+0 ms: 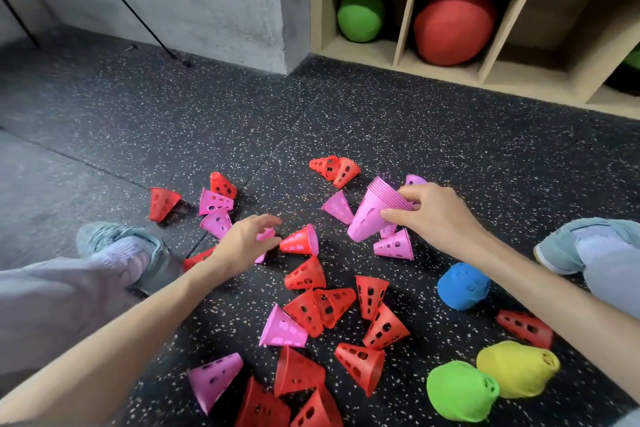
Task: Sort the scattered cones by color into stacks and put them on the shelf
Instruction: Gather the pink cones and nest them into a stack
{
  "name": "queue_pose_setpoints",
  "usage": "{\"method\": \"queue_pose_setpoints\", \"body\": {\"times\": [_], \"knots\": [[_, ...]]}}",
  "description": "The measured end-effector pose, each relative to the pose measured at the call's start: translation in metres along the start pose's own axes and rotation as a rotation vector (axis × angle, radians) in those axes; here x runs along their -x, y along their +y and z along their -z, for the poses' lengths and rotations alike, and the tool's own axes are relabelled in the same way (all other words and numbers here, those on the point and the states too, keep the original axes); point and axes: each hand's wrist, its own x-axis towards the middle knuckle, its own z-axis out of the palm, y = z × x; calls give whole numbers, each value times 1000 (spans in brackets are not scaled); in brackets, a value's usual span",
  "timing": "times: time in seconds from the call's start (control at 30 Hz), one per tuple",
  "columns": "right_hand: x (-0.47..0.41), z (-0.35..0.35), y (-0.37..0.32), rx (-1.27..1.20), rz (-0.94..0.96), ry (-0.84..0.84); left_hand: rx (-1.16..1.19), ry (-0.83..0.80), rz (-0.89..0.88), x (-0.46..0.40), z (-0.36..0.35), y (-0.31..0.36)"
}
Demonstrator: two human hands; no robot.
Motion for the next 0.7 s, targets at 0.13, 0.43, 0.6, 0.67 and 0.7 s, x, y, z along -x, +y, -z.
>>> {"method": "queue_pose_setpoints", "body": {"times": [0.13, 0.43, 0.6, 0.67, 0.7], "knots": [[1, -4, -5, 1, 0, -15, -54, -12, 9, 19, -15, -28], [1, -6, -10, -14, -4, -18, -166, -10, 132, 6, -13, -46], [4, -8, -6, 3, -10, -31, -111, 99, 201, 7, -13, -58], [4, -9, -1, 1, -13, -24, -93, 127, 213, 8, -12, -58], [4, -10, 0, -9, -13, -19, -81, 135, 227, 9, -11, -58]]}}
